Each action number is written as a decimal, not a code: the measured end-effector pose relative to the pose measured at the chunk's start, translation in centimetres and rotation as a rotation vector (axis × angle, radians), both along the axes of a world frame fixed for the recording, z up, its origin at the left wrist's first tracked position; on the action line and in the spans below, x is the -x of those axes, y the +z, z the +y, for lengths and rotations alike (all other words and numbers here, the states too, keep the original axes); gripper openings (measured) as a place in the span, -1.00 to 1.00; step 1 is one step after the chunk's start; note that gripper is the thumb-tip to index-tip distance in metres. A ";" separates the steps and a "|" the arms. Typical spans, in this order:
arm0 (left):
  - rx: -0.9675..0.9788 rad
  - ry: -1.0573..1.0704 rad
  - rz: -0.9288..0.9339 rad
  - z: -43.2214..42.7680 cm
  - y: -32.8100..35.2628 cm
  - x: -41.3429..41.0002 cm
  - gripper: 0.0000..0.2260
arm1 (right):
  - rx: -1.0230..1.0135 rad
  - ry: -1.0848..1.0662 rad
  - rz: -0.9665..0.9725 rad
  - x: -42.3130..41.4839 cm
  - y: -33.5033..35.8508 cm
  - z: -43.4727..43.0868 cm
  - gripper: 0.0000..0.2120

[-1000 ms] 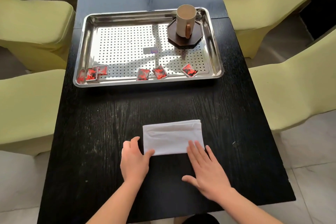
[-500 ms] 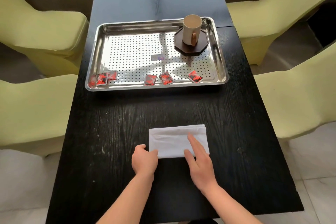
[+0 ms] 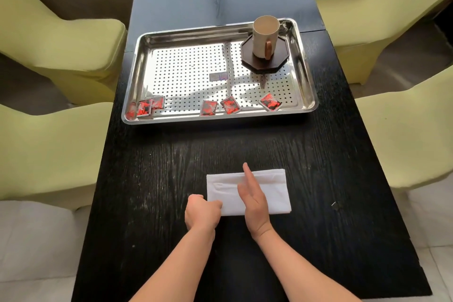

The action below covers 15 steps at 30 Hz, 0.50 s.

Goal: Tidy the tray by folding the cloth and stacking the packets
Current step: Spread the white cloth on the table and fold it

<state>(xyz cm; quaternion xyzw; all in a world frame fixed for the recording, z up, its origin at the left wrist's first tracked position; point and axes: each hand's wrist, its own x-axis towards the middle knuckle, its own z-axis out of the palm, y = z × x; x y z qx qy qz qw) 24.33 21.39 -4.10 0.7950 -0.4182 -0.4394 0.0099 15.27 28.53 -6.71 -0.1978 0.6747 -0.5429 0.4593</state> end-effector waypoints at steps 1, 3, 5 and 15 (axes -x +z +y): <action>-0.002 -0.009 0.012 0.0 0.1 0.0 -0.49 | 0.015 -0.014 0.007 0.1 0.1 0.2 -0.42; 0.007 -0.011 0.059 0.0 -0.1 -0.4 -0.48 | 0.048 -0.044 0.031 -0.5 0.0 1.1 -0.44; 0.004 0.008 0.121 -0.1 -0.3 -0.8 -0.52 | 0.052 -0.081 0.013 -1.6 -0.5 2.2 -0.47; 0.181 -0.153 0.428 1.1 1.6 -0.8 -0.74 | 0.022 -0.242 -0.160 -1.9 -0.3 3.1 -0.67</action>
